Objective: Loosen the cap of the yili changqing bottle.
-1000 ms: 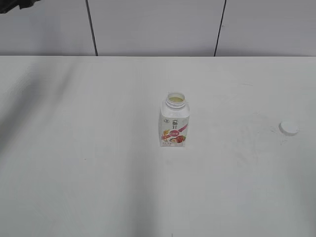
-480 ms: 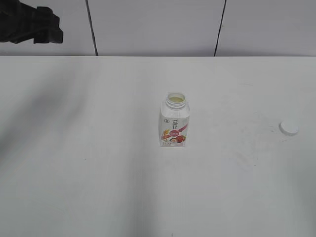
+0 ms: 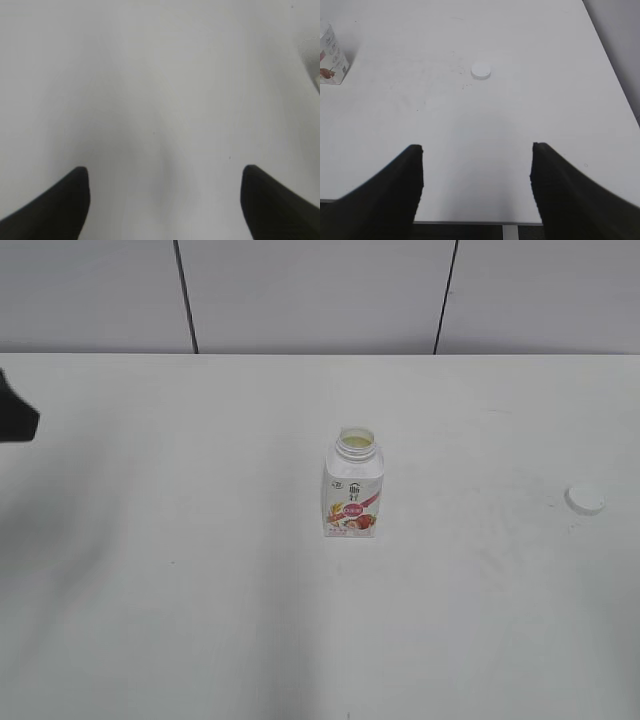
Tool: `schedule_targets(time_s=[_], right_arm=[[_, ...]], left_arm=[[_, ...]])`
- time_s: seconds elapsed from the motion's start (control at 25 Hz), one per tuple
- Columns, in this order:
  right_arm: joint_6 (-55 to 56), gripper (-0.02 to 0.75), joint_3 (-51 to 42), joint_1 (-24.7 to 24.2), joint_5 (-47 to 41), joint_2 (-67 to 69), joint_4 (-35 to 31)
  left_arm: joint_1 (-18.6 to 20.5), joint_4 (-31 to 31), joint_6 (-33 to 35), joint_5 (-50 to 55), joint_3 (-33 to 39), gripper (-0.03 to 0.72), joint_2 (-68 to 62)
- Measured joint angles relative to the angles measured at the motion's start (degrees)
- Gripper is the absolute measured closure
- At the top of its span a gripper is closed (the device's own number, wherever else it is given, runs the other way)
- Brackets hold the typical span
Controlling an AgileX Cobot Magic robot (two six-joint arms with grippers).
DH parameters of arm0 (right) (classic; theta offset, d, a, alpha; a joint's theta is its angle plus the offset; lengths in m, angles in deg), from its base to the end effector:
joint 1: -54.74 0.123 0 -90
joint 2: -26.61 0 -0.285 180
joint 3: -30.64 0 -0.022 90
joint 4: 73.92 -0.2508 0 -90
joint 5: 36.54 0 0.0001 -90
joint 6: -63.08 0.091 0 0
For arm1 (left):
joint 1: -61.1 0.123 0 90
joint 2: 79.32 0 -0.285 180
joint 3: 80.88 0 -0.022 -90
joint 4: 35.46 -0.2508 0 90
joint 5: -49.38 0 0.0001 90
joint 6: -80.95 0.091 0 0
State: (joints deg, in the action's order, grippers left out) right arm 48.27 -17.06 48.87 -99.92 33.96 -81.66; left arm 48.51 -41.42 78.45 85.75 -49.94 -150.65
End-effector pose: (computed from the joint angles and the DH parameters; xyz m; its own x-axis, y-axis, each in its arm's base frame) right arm -0.0090 0.0119 0.2784 -0.4604 -0.1486 -0.8752 -0.0963 0.9884 -0.1172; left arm 0.2146 -0.0422 0.2931 -0.7231 0.2026 -0.6603 0.2070 0.9756 0.0727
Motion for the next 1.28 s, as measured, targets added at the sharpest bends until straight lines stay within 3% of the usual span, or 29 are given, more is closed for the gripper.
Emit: schedule_targets(time_s=[0.28,0.56,0.68,0.92,1.16,1.28], right_arm=[[0.0,0.205,0.0,0.0,0.0,0.0,0.0],[0.0,0.205,0.0,0.0,0.1,0.0,0.0],[0.0,0.205,0.0,0.0,0.1,0.0,0.0],[0.0,0.205,0.0,0.0,0.1,0.0,0.0],[0.0,0.205,0.0,0.0,0.1,0.0,0.0],[0.0,0.205,0.0,0.0,0.1,0.0,0.0]], left_arm=[[0.6,-0.5,-1.3,3.8,10.6,0.126,21.2],[7.5,-1.4,-1.4,7.9,15.3,0.126,34.4],[8.0,-1.1,-1.4,8.8,17.1,0.126,38.3],[8.0,-0.6,-1.4,13.8,16.1,0.126,47.2],[8.7,-0.5,-1.4,31.2,14.0,0.126,50.7],[8.8,0.0,-0.8,31.1,14.0,0.126,54.1]])
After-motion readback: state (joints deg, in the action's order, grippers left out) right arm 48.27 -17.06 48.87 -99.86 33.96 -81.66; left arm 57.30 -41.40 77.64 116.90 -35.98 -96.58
